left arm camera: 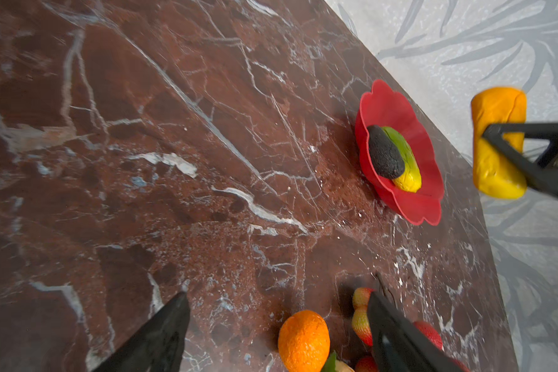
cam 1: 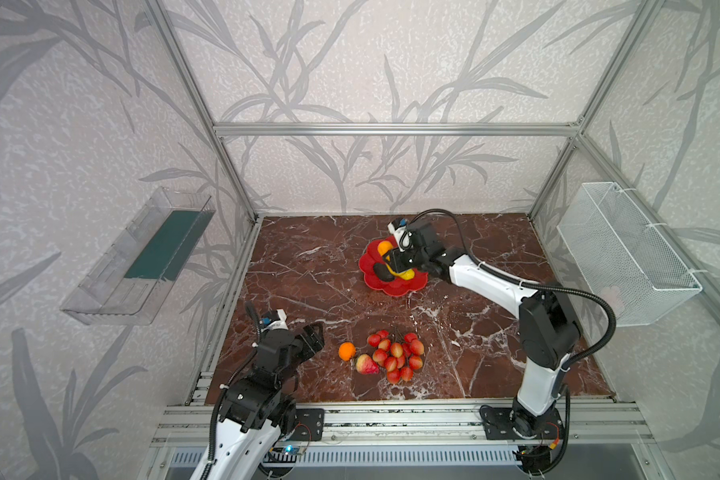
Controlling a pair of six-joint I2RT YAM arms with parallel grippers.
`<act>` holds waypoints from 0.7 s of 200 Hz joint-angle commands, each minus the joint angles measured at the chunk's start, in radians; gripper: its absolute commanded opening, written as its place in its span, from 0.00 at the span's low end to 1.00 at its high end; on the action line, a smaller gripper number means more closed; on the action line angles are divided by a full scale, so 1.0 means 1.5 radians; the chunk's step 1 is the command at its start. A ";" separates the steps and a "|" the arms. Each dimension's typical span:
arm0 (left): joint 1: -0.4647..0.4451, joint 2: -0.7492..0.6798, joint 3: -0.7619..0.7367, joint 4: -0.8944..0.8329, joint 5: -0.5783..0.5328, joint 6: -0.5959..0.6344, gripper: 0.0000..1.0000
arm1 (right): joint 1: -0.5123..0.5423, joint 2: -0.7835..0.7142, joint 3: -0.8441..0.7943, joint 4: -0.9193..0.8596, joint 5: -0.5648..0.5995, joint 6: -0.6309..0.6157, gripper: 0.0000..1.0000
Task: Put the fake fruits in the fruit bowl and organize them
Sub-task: 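Lower the yellow squash beside the cucumber in the bowl and open the right gripper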
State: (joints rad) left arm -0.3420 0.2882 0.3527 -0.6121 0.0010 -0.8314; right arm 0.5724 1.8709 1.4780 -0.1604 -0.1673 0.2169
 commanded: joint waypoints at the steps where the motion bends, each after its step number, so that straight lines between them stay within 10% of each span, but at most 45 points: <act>1: 0.001 0.035 -0.016 0.066 0.079 0.009 0.84 | -0.044 0.042 0.036 -0.056 -0.014 -0.008 0.26; 94: -0.013 0.127 -0.048 0.132 0.163 0.003 0.81 | -0.093 0.205 0.157 -0.119 0.030 -0.085 0.28; 140: -0.031 0.128 -0.077 0.157 0.168 -0.021 0.80 | -0.093 0.186 0.149 -0.120 0.021 -0.085 0.64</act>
State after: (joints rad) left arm -0.3779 0.4789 0.2562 -0.4137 0.2405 -0.8375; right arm 0.4309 2.1841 1.6783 -0.3283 -0.1364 0.1009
